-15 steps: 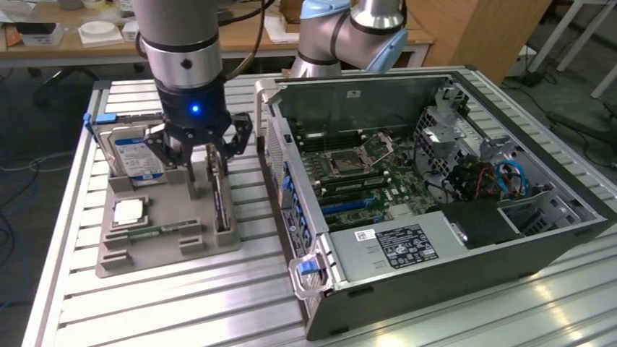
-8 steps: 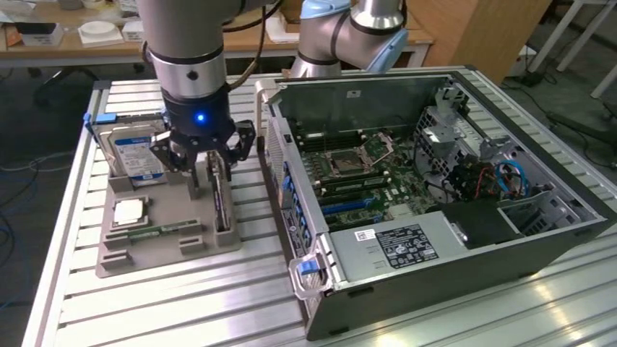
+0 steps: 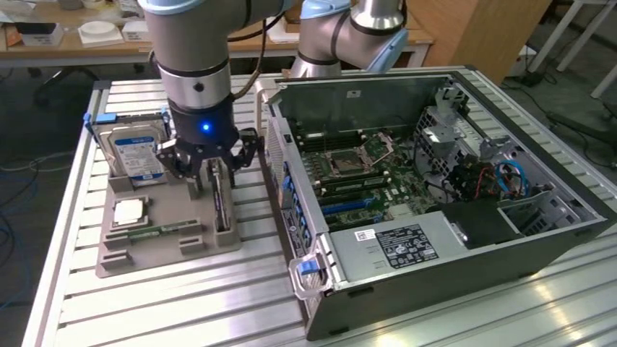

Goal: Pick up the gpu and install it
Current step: 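Pick up the gpu and move the gpu toward the slot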

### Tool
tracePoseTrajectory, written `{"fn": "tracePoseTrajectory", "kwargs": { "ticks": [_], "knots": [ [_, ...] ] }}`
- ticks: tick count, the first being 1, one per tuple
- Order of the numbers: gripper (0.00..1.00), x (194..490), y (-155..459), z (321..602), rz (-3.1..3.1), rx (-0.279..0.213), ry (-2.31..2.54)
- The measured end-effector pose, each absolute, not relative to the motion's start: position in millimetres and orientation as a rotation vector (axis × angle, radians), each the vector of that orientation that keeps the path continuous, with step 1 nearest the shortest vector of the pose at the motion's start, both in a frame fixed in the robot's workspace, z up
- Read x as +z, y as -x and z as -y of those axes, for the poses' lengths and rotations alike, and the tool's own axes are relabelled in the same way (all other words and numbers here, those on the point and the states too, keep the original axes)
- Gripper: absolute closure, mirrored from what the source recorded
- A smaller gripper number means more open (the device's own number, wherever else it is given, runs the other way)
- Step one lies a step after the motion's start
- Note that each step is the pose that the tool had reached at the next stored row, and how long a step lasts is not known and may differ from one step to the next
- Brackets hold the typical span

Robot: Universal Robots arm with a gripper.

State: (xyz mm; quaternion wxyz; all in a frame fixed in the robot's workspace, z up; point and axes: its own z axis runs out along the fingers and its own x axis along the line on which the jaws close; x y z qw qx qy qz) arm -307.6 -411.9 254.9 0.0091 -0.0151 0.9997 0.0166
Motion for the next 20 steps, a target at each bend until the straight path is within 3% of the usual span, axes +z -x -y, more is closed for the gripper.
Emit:
{"fn": "tracePoseTrajectory", "kwargs": {
  "ticks": [20],
  "knots": [
    [0.45,234.7,308.0,411.9,-3.123,0.051,0.008]
  ]
}}
